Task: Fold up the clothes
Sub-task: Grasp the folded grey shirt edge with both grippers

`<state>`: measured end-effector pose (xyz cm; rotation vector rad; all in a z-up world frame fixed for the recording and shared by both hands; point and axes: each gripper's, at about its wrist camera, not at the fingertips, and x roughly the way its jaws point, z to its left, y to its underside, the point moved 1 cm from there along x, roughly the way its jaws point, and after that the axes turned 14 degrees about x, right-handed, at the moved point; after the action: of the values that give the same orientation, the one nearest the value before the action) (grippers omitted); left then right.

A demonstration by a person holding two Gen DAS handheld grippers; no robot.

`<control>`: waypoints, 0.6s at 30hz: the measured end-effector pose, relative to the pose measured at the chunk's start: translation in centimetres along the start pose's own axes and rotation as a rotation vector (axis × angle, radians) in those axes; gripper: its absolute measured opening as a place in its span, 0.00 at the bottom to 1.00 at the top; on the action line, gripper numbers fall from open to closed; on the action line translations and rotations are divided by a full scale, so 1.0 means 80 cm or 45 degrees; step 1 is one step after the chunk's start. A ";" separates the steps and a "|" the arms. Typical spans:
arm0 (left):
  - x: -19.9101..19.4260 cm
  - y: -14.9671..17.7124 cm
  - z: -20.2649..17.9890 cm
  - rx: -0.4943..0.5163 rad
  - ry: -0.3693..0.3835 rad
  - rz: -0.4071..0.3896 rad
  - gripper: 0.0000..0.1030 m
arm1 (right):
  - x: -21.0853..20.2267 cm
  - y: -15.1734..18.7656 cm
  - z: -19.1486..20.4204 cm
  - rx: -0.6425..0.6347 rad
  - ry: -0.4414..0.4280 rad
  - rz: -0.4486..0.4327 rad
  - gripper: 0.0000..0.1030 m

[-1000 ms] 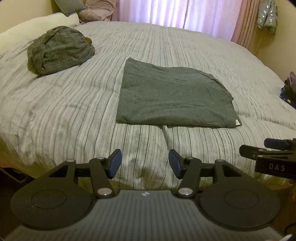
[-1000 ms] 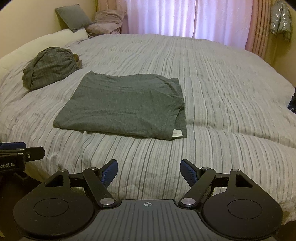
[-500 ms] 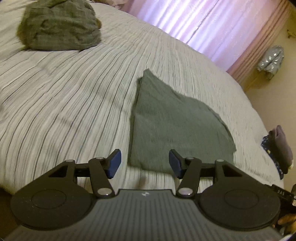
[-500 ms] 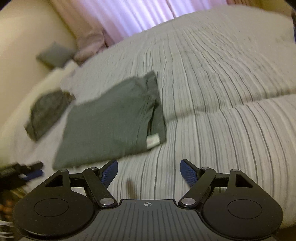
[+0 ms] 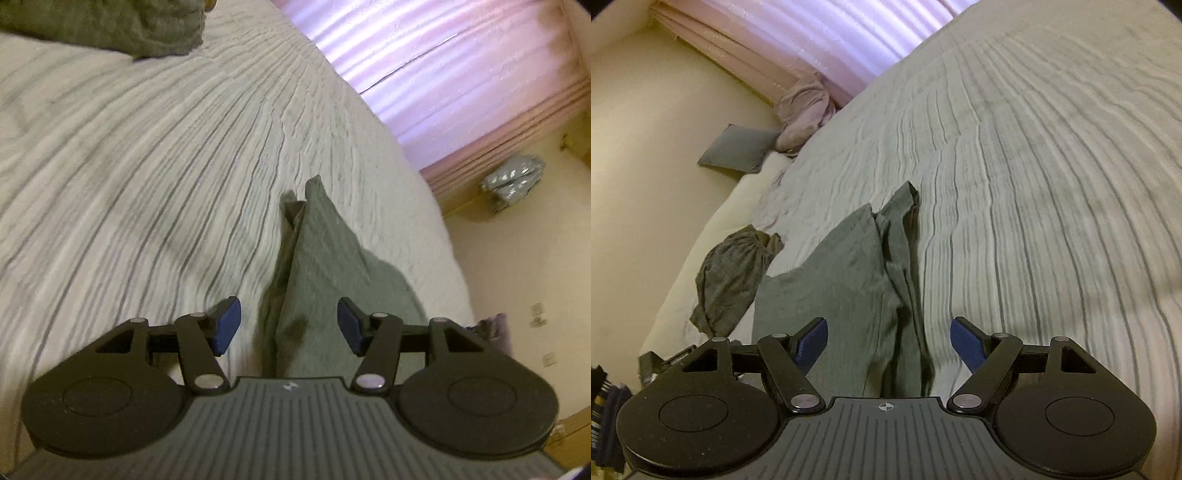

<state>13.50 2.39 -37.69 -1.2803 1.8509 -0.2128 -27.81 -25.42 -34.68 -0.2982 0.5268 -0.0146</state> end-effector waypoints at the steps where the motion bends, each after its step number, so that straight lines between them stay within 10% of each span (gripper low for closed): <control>1: 0.005 -0.002 0.004 -0.015 0.021 0.000 0.51 | 0.005 -0.007 -0.003 0.013 -0.019 0.015 0.75; 11: 0.056 -0.020 0.007 -0.037 0.132 0.052 0.46 | 0.071 -0.062 -0.014 0.044 -0.177 0.235 0.74; 14: 0.067 -0.020 0.002 -0.013 0.152 0.070 0.43 | 0.095 -0.072 -0.014 0.022 -0.196 0.293 0.52; 18: 0.082 -0.021 0.002 -0.008 0.179 0.103 0.25 | 0.123 -0.080 -0.013 -0.036 -0.264 0.379 0.52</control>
<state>14.00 -3.75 -40.40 -1.2190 2.0201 -0.2595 -19.42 -32.73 -38.58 -0.2430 0.3611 0.3094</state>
